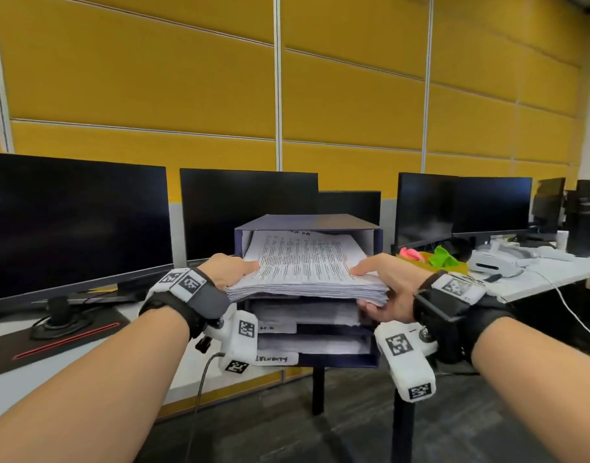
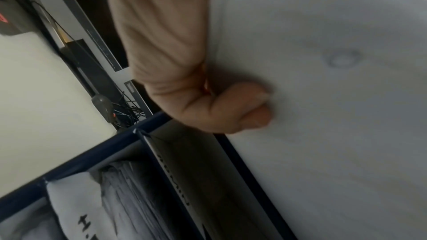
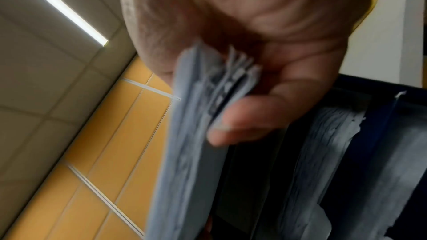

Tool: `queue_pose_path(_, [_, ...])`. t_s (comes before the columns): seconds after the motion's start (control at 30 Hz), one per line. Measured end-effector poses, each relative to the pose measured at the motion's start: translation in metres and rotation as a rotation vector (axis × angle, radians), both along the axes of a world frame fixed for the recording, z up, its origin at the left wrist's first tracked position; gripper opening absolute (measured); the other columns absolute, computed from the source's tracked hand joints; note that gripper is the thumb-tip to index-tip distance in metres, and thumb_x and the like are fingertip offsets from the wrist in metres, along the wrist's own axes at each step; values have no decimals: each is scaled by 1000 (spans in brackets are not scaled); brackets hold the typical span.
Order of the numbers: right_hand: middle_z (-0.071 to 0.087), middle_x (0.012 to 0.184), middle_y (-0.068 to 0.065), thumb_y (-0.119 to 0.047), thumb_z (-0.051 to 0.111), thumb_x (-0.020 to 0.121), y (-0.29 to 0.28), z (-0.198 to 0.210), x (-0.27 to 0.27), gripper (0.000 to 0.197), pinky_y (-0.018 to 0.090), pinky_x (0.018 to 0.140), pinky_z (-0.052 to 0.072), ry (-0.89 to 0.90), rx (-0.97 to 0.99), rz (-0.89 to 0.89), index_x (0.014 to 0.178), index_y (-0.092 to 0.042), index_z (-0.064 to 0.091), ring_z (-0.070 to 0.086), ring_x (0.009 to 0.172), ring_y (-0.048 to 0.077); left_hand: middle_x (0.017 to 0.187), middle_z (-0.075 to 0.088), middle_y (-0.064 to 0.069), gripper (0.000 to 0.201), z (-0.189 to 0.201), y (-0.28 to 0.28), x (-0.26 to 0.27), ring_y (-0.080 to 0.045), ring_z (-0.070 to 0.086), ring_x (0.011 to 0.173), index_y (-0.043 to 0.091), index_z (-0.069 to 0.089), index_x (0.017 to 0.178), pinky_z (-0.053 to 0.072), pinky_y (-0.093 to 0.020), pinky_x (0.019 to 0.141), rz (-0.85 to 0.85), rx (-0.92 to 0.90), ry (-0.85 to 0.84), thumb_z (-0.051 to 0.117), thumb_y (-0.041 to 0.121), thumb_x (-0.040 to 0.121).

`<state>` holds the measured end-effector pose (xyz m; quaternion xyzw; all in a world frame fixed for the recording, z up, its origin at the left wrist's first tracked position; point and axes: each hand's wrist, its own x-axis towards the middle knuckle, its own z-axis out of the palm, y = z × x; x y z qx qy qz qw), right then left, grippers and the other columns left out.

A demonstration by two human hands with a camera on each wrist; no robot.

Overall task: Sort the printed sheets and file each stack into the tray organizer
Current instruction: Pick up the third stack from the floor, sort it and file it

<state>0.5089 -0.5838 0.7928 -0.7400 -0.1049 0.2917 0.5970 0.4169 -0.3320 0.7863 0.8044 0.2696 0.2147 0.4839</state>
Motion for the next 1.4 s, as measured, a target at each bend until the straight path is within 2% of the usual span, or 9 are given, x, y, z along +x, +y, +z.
queue_pose_path(0.1, [56,79,5,-22,59,90,-8,0,6,22,14,35,41,73,45,-38,106,-8,54,47,36,10,104,64,-18,26,0,2,8,-37,63,102,15,57,77,50,-50,97,23,-98,-68,73,35,82])
queue_pose_path(0.2, [52,49,2,-25,55,94,-3,9,10,22,8,46,33,87,43,-98,79,-9,51,43,31,7,106,62,-17,28,-4,-1,12,-36,63,97,9,60,93,53,-51,91,31,-271,-187,66,36,88])
queue_pose_path(0.3, [51,44,1,-22,53,95,9,12,14,28,4,49,37,88,122,-150,71,-10,50,45,30,6,102,62,-15,26,-2,-13,3,-31,65,84,9,56,107,60,-41,58,-11,-493,-299,54,33,97])
queue_pose_path(0.5, [51,129,12,-15,66,87,24,5,6,43,33,71,59,-29,518,-274,126,-5,50,62,106,31,111,58,-23,31,2,-10,-21,-30,66,80,-6,54,115,60,-24,57,-88,-375,-445,64,-5,86])
queue_pose_path(0.7, [59,116,28,-7,66,87,14,5,-5,64,24,39,53,-377,197,-286,138,9,31,67,85,30,79,67,-15,17,-3,-14,-10,-29,70,63,2,66,91,61,-37,67,102,-9,-346,75,-1,77])
queue_pose_path(0.83, [67,90,19,-16,68,86,23,7,9,46,34,49,58,-699,-113,-385,127,-1,52,67,62,26,88,70,-12,10,-1,-17,1,-27,71,59,13,65,89,62,-35,63,171,160,-273,72,9,84])
queue_pose_path(1.0, [68,93,17,-30,57,90,38,15,26,31,39,72,58,-886,-405,-387,105,-3,60,68,78,33,96,71,-9,18,-2,-12,20,-26,72,68,14,72,104,60,-31,66,243,377,-186,67,19,87])
queue_pose_path(1.17, [57,125,16,-15,44,96,48,22,25,34,34,87,47,-841,-563,-229,126,0,53,57,113,31,93,69,-11,20,2,-10,37,-28,63,71,10,70,102,52,-32,64,256,577,-11,55,20,93])
queue_pose_path(1.4, [60,113,20,-10,43,94,53,18,32,27,32,81,46,-773,-614,-127,111,1,60,58,106,33,91,62,-12,30,8,-11,47,-27,54,73,7,63,114,46,-31,65,167,646,197,50,1,87])
